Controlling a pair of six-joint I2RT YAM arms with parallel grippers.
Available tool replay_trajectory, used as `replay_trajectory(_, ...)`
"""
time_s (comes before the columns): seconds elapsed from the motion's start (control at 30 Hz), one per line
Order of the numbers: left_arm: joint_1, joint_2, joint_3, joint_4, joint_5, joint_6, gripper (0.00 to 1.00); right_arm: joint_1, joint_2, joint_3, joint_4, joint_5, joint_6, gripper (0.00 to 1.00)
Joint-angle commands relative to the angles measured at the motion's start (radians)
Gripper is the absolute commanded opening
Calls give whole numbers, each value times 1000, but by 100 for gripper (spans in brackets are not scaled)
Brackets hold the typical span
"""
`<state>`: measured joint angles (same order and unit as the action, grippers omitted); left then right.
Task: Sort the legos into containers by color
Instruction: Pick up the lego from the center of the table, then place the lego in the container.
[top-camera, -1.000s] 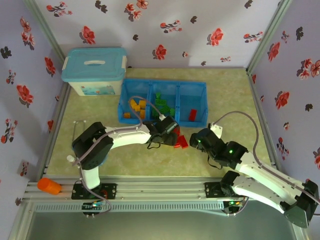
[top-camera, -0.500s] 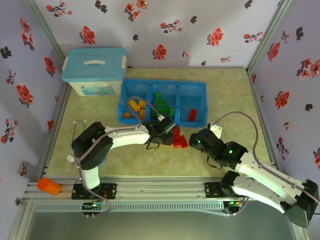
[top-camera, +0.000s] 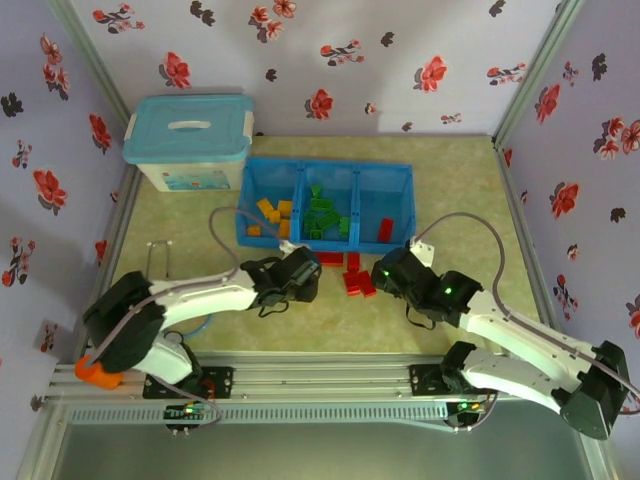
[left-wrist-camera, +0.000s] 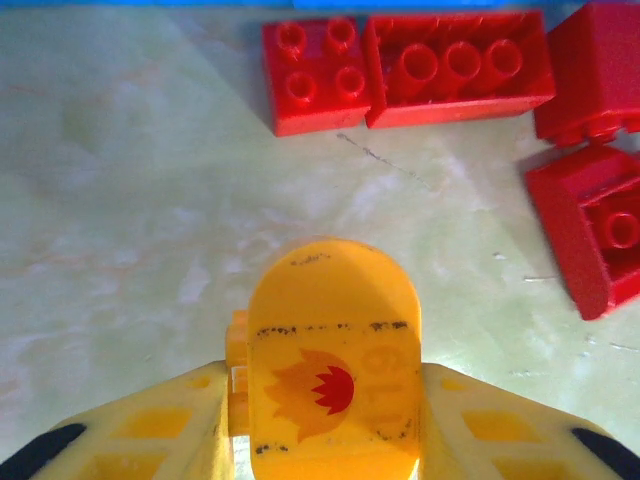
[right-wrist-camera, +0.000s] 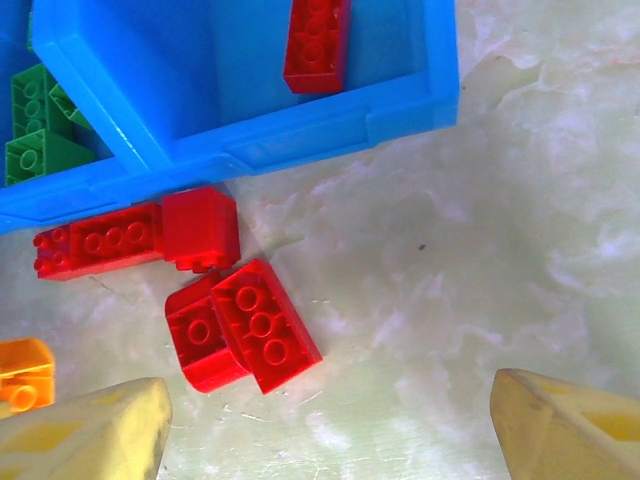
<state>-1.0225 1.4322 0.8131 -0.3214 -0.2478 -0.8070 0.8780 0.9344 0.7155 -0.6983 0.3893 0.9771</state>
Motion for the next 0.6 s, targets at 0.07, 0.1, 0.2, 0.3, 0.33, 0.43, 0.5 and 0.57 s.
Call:
replay_trajectory(0.07,36,-230,-41,-86,-76,8,35,31,16,29,14,20,8,83)
replay_trajectory(0.1,54,-271,-42,-109,-78,18,35,33,19,26,17,20,11,83)
replay_trajectory(0.2,123,-357,-42,-170,-79,47,35,44,29,18,35,14,14,83)
replay_trajectory(0.3,210,-403,-31,-203,-52,85,35,48,45,18,47,7,14,83)
replay_trajectory(0.33,242,-410,-25,-206,-38,98,35,51,54,19,51,3,12,83)
replay_trajectory(0.43,340,-397,-5,-193,22,136,35,60,66,21,59,-3,16,82)
replay_trajectory(0.5,395,-360,19,-171,61,162,35,67,71,10,73,-1,21,82)
replay_trajectory(0.57,432,-303,55,-155,79,187,35,71,71,-7,92,-6,29,82)
